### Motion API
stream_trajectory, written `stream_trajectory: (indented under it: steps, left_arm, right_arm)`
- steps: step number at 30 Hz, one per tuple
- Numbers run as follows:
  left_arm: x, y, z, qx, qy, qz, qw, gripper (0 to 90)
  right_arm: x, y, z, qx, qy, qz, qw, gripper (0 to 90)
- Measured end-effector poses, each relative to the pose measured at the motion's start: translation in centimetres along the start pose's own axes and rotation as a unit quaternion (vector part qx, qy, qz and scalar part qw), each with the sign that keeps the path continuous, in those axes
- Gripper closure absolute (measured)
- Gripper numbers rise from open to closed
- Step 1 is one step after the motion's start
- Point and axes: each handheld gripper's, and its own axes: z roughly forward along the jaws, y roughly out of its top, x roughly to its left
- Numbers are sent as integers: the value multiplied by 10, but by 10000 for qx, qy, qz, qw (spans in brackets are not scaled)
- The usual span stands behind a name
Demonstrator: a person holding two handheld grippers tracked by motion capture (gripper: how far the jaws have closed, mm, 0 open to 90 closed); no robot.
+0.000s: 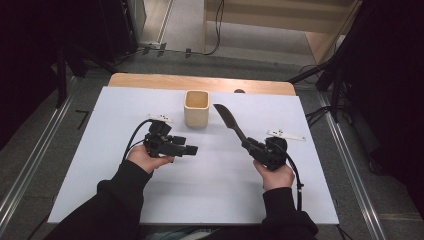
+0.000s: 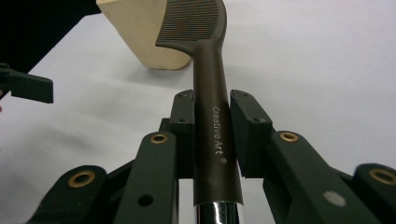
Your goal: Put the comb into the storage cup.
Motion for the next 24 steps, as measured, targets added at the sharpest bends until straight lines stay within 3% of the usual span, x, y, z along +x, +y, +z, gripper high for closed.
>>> stream_trajectory:
  steps: [13, 17, 24]
  left_arm:
    - [-3, 15, 12, -2, -62, -52, 10000, 234]
    - [-7, 18, 18, 36, 67, -16, 10000, 239]
    - [-11, 24, 27, 27, -15, -62, 10000, 245]
  right_arm:
    - [6, -11, 4, -145, 95, 171, 9997, 703]
    - [9, -13, 5, -225, 47, 94, 9997, 702]
    - [13, -23, 8, -447, -160, 3, 9989, 703]
